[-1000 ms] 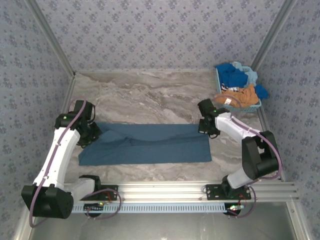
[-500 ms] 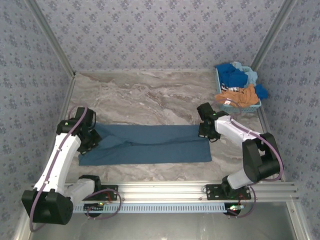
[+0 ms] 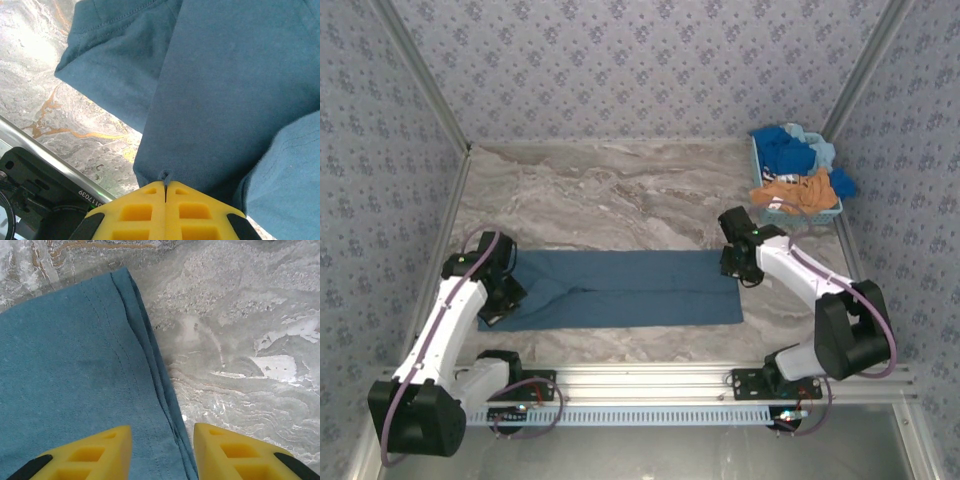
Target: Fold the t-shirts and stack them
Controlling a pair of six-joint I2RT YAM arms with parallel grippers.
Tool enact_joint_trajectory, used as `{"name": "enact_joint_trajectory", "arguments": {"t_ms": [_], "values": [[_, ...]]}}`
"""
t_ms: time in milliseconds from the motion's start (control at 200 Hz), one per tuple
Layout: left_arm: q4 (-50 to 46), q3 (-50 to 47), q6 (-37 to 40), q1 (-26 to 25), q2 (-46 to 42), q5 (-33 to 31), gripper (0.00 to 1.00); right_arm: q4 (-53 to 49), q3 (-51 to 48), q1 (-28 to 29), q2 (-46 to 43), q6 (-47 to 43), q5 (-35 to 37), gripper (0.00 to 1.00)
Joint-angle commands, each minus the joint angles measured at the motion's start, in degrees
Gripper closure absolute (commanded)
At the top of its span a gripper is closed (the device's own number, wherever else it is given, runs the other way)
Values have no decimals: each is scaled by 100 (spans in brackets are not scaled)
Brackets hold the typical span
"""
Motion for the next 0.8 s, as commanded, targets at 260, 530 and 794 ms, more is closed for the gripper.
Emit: {"name": "enact_joint_trajectory", "arguments": {"t_ms": [260,530,794], "values": [[-298,759,-590,-33,-215,-79,60,124,263,17,342,102,-161,64],[1340,1226,-680,771,1182,1065,62,542,418,30,713,92,-531,71],[2597,1690,-602,1087,3498,1279,72,908,773,2,1525,-215,-1054,79]]}}
